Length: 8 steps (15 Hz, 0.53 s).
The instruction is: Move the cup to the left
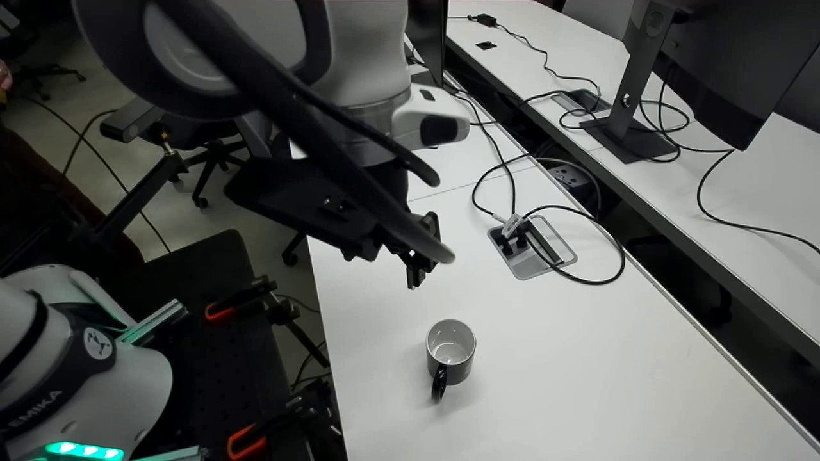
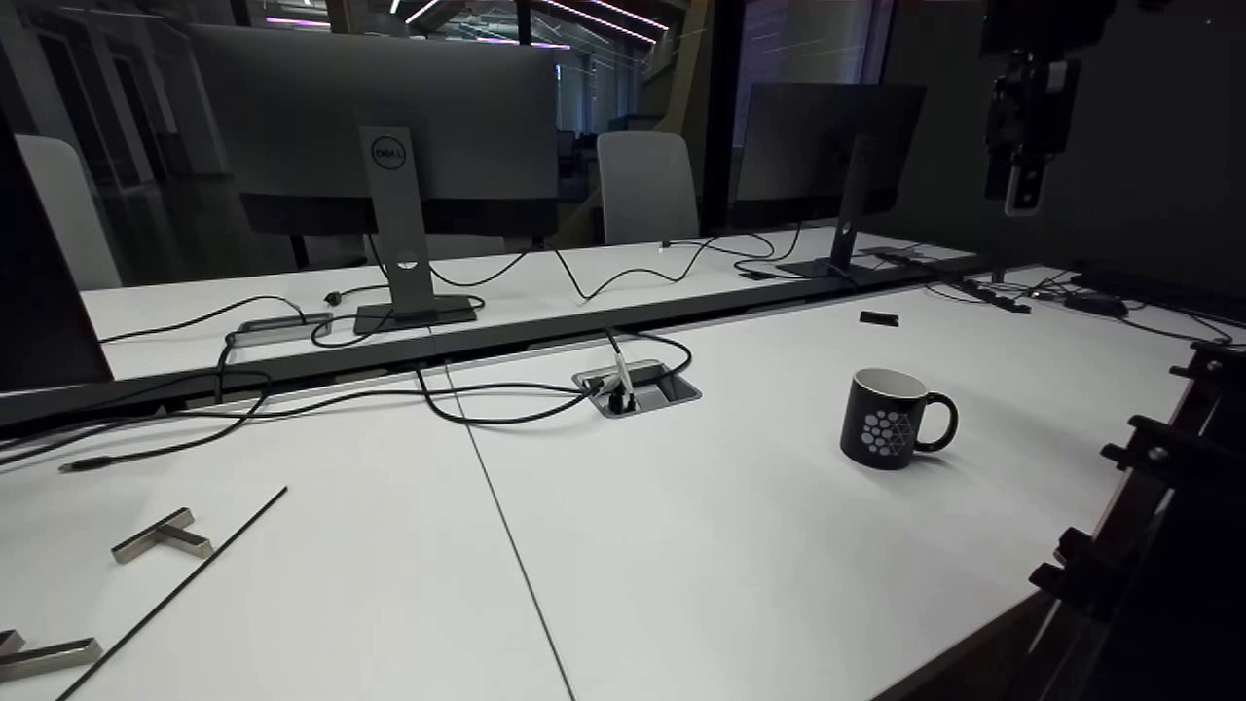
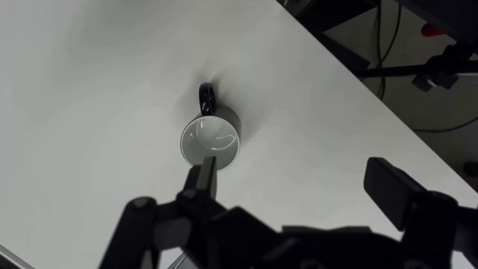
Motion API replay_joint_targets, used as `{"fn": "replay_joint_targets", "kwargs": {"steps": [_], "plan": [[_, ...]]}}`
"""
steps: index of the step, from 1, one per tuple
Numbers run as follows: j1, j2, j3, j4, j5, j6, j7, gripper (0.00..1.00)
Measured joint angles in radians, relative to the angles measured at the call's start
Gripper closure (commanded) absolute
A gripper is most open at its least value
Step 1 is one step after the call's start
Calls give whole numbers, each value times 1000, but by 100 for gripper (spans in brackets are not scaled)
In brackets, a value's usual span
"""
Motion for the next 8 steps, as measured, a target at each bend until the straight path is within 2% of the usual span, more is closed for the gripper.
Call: {"fn": "replay_joint_targets", "kwargs": {"steps": [8], "plan": [[-26, 208, -2, 16, 0, 4, -75, 0]]}}
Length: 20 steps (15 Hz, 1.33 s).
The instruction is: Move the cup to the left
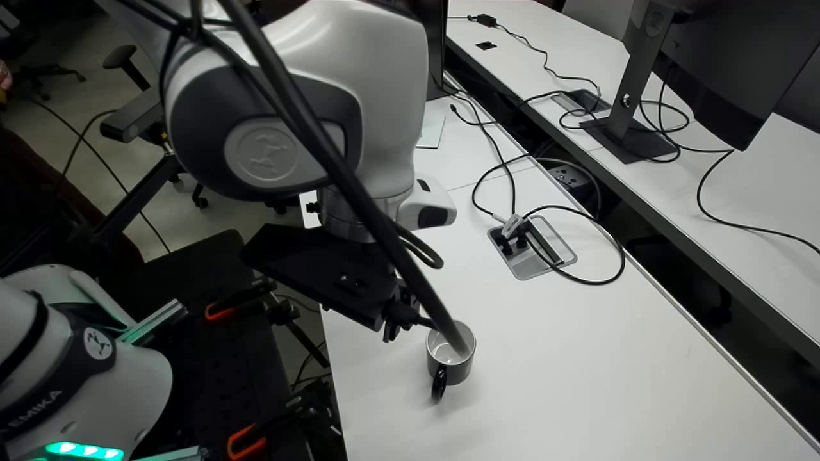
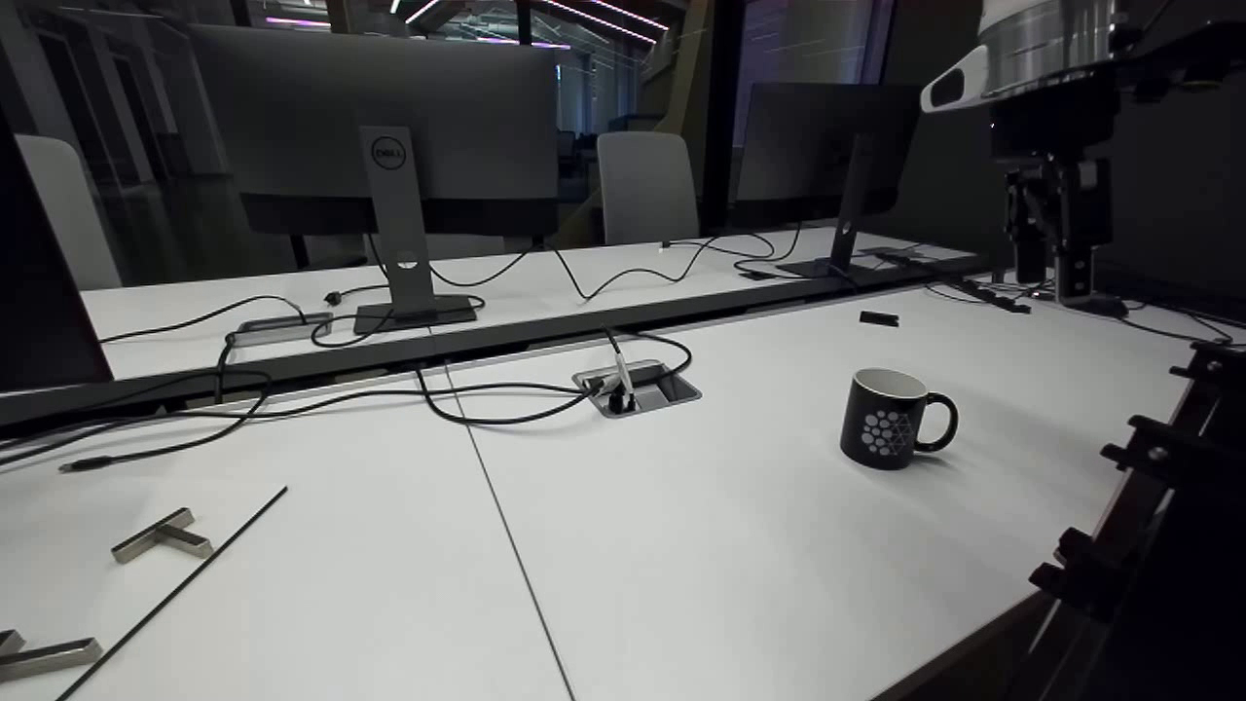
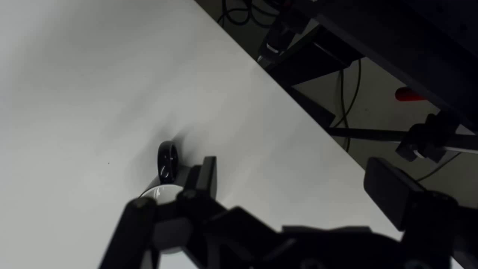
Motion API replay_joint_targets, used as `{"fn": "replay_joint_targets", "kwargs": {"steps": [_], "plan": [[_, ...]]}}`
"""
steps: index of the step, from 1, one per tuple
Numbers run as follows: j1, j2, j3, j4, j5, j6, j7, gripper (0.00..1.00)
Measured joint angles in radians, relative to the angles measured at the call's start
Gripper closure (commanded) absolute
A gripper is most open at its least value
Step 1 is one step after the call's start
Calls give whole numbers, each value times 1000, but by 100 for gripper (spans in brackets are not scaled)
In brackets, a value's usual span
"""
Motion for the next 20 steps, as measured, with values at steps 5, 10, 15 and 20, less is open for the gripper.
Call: {"fn": "replay_joint_targets", "kwargs": {"steps": [5, 10, 15, 20], "plan": [[-4, 12, 7, 3, 0, 0, 1, 0], [-5, 12, 12, -3, -16, 76, 4, 0], [-19, 51, 10, -10, -69, 262, 9, 0], [-42, 167, -6, -9, -104, 329, 18, 0]]}}
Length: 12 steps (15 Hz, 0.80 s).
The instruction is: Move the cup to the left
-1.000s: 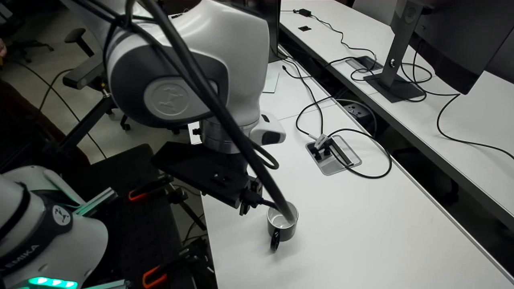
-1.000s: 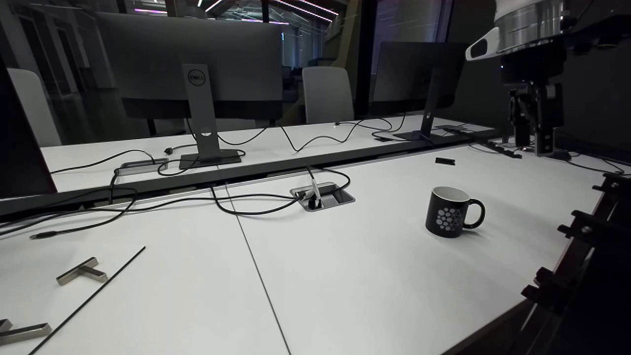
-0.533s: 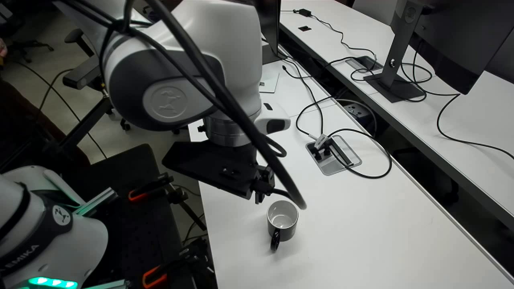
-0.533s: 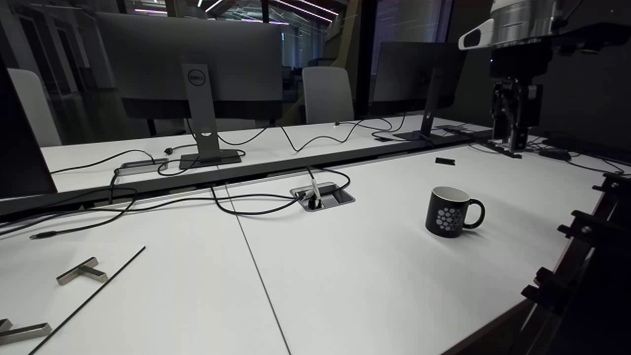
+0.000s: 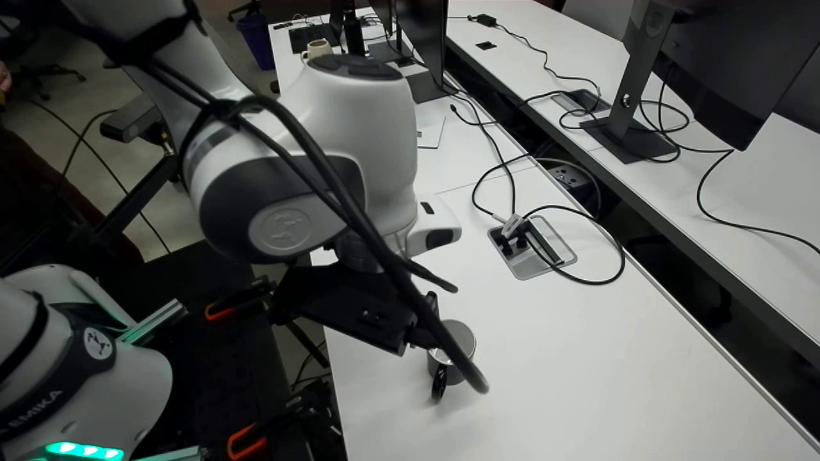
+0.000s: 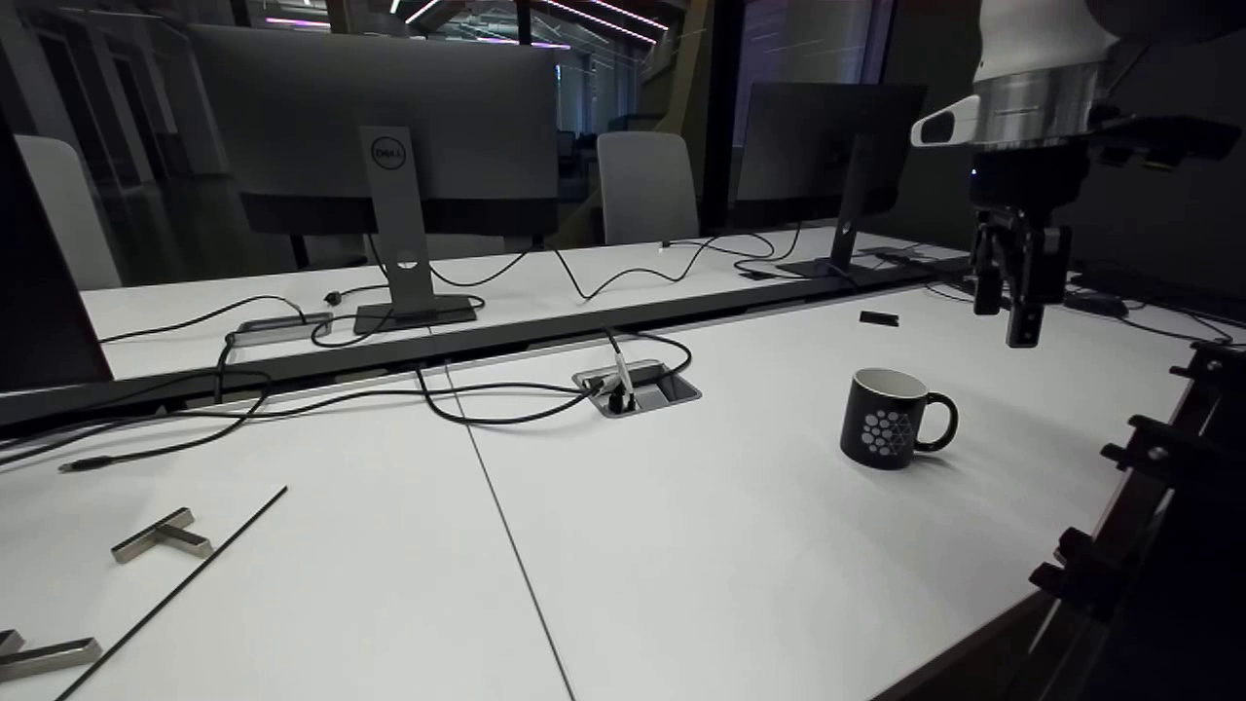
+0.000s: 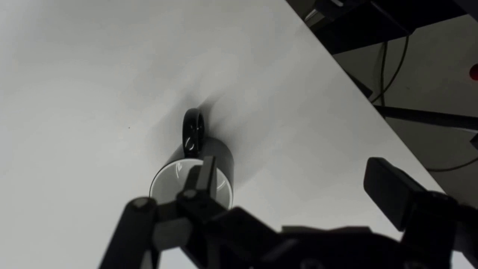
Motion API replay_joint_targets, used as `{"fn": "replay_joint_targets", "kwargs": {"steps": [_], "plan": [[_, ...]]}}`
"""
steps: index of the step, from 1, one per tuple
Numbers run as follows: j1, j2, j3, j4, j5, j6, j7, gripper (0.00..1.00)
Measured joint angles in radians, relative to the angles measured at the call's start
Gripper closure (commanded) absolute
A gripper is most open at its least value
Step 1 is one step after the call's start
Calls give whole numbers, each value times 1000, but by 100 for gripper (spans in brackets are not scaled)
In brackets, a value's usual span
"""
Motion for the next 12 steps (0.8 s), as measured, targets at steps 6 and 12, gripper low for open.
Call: {"fn": "replay_joint_targets", "kwargs": {"steps": [6, 12], "plan": [[-117, 176, 92, 16, 21, 158, -30, 0], [-225, 316, 160, 84, 20, 183, -33, 0]]}}
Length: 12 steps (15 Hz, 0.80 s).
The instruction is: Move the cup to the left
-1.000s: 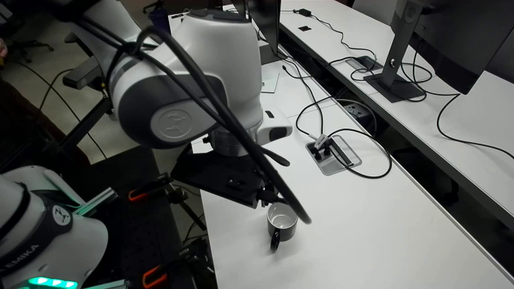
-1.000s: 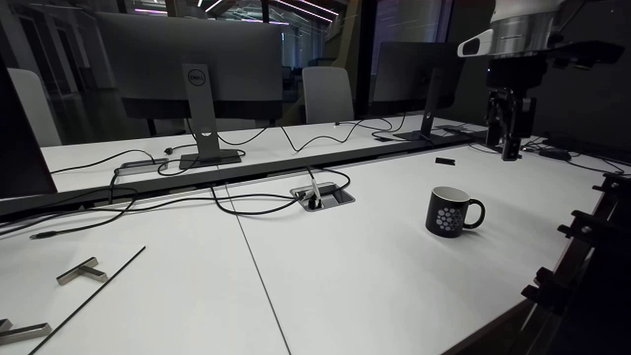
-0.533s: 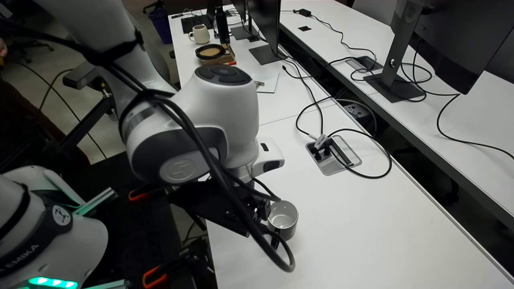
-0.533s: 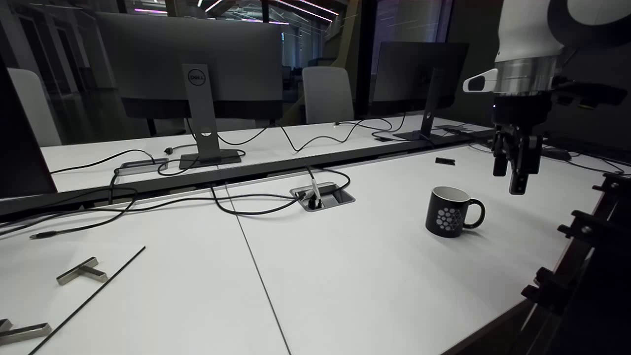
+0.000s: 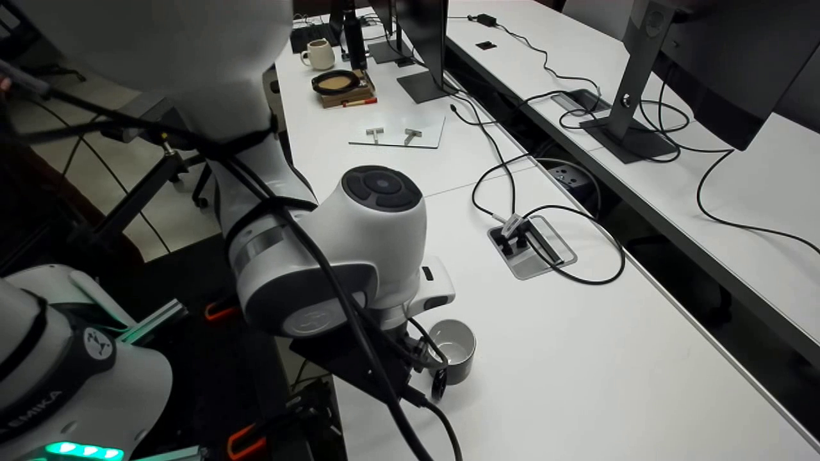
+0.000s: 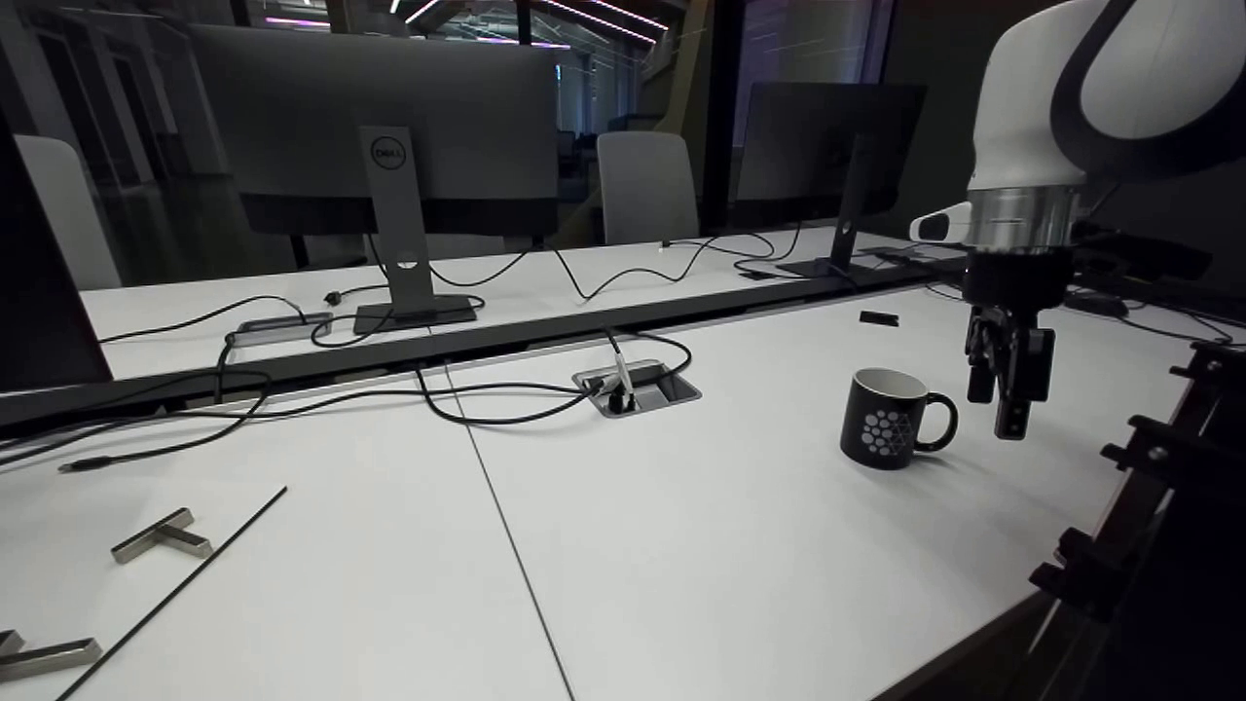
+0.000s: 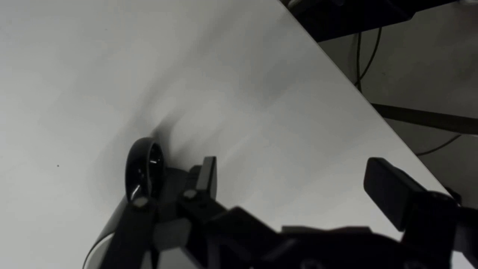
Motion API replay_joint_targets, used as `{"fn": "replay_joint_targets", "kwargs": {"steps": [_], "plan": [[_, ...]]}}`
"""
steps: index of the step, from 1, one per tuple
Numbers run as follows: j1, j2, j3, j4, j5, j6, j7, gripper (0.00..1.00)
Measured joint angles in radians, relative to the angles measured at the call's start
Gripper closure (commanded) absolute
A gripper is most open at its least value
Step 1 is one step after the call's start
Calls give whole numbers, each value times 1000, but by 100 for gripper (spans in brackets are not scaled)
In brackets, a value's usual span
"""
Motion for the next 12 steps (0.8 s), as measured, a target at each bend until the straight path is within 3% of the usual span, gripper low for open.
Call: {"fn": "replay_joint_targets", "kwargs": {"steps": [12], "plan": [[18, -17, -39, 15, -1, -13, 6, 0]]}}
